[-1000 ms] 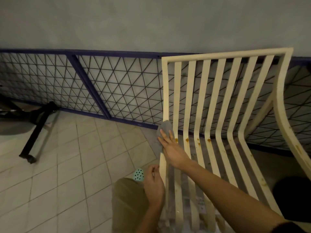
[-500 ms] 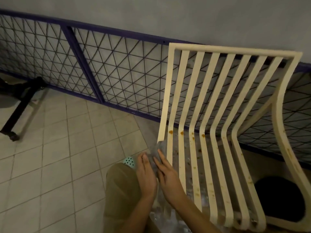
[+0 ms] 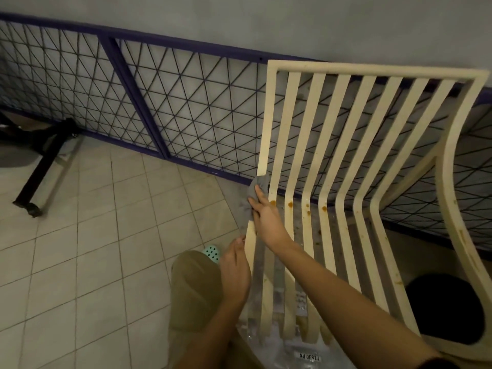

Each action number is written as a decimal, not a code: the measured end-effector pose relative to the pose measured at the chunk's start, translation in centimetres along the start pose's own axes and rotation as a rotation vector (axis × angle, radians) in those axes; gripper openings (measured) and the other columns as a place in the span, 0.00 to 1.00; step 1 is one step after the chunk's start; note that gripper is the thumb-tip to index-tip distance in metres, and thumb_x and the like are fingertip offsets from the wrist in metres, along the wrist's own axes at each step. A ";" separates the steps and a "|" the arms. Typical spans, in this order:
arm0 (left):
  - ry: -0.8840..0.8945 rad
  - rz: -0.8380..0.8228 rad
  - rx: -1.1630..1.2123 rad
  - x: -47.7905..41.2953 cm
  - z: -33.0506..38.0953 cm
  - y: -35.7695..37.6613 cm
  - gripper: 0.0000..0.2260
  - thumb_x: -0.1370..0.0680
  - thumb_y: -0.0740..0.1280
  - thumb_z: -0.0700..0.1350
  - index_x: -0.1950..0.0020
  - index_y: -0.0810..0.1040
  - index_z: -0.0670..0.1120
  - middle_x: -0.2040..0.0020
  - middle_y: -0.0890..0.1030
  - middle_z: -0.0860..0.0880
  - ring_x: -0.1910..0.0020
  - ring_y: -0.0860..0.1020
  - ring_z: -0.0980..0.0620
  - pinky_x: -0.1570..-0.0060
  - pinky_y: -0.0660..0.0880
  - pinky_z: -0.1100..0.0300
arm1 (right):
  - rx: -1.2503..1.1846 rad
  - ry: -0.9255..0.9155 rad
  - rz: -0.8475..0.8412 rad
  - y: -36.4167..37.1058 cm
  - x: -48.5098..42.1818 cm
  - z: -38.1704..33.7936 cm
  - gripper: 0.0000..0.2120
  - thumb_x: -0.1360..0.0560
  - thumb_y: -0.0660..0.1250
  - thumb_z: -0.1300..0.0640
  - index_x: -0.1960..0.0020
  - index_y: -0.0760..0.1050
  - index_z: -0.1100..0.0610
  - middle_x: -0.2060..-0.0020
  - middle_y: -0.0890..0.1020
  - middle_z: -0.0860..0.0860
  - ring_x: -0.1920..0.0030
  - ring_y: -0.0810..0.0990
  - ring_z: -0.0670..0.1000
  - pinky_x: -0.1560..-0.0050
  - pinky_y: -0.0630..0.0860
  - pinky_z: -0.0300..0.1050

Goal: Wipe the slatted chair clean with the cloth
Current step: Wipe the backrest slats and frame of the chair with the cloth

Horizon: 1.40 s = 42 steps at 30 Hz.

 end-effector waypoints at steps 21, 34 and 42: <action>0.059 -0.020 -0.164 -1.2 -0.1 0.4 0.13 0.17 0.55 0.45 0.44 0.79 0.47 0.58 0.80 0.55 0.60 0.78 0.60 0.58 0.79 0.54 | 0.132 -0.058 -0.079 -0.7 -2.2 1.1 0.20 0.19 0.55 0.65 0.28 0.67 0.62 0.22 0.56 0.54 0.23 0.54 0.58 0.24 0.52 0.53; 0.062 -0.008 -0.148 -1.0 0.3 0.2 0.11 0.17 0.56 0.39 0.48 0.78 0.41 0.63 0.77 0.55 0.66 0.75 0.62 0.66 0.69 0.74 | -0.073 -0.024 -0.042 1.6 8.6 -1.0 0.22 0.20 0.55 0.67 0.26 0.63 0.59 0.23 0.60 0.51 0.23 0.56 0.49 0.29 0.48 0.31; 0.062 -0.002 -0.161 -1.2 0.0 0.5 0.13 0.16 0.52 0.43 0.51 0.76 0.44 0.59 0.79 0.46 0.60 0.77 0.51 0.58 0.74 0.54 | 0.014 -0.088 -0.077 0.8 3.9 0.3 0.18 0.19 0.59 0.65 0.30 0.70 0.62 0.24 0.59 0.54 0.26 0.63 0.54 0.25 0.57 0.41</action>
Point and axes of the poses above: each hand's wrist, its own x-axis away from the middle knuckle, its own y-axis out of the palm, z = x × y, the point moved 6 cm from there along -x, towards the middle knuckle
